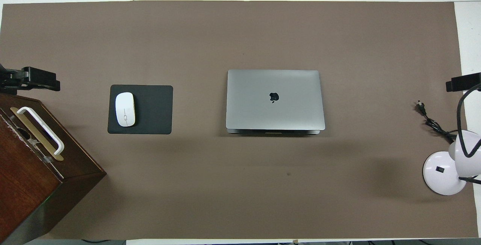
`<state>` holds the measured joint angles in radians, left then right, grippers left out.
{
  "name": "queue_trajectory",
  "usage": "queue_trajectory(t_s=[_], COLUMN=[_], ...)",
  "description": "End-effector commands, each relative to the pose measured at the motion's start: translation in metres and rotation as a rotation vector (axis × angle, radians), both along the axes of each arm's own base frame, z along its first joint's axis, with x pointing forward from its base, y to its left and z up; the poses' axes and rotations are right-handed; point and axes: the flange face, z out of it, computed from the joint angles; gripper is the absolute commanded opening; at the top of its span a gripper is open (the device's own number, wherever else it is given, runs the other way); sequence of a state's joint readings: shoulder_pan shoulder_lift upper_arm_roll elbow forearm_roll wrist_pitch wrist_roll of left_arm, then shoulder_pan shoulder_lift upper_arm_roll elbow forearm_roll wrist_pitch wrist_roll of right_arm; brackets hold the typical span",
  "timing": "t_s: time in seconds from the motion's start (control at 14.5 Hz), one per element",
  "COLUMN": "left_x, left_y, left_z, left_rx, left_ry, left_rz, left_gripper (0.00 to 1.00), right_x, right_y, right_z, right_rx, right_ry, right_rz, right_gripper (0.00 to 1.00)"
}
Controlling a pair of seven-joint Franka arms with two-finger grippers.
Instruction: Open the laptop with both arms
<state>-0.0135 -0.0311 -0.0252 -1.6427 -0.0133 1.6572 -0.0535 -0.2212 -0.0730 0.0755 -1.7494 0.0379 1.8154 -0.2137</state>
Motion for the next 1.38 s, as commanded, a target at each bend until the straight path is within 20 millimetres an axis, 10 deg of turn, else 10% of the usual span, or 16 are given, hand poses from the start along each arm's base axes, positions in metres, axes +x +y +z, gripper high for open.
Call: queue_trajectory(t_s=[0.0,0.14,0.21,0.83,1.31], left_x=[0.001,0.004,0.005,-0.012,-0.087], left_y=[-0.006,-0.006,-0.006,-0.039,-0.095], left_z=[-0.001,-0.001,-0.001,-0.031,-0.118], left_rx=[-0.007,-0.011,-0.012,-0.014,-0.036], left_ry=[-0.012,-0.027,-0.039,-0.074,-0.258], left_rz=[0.041,0.043,0.046,-0.089,-0.212], left_gripper=[0.60,0.09,0.00,0.00,0.00], right_x=[0.003,0.005,0.004,-0.062,-0.116], right_y=[-0.013,-0.007,-0.001,0.068,0.098], right_z=[-0.048,-0.079,-0.094,-0.186,-0.214], right_rx=[0.109,0.163,0.231,0.576,0.616], right_ry=[-0.111,-0.171,-0.186,-0.232,-0.189], right_rz=[0.018,0.001,-0.042,-0.364,-0.523], right_gripper=[1.00,1.00,1.00,1.00,1.00])
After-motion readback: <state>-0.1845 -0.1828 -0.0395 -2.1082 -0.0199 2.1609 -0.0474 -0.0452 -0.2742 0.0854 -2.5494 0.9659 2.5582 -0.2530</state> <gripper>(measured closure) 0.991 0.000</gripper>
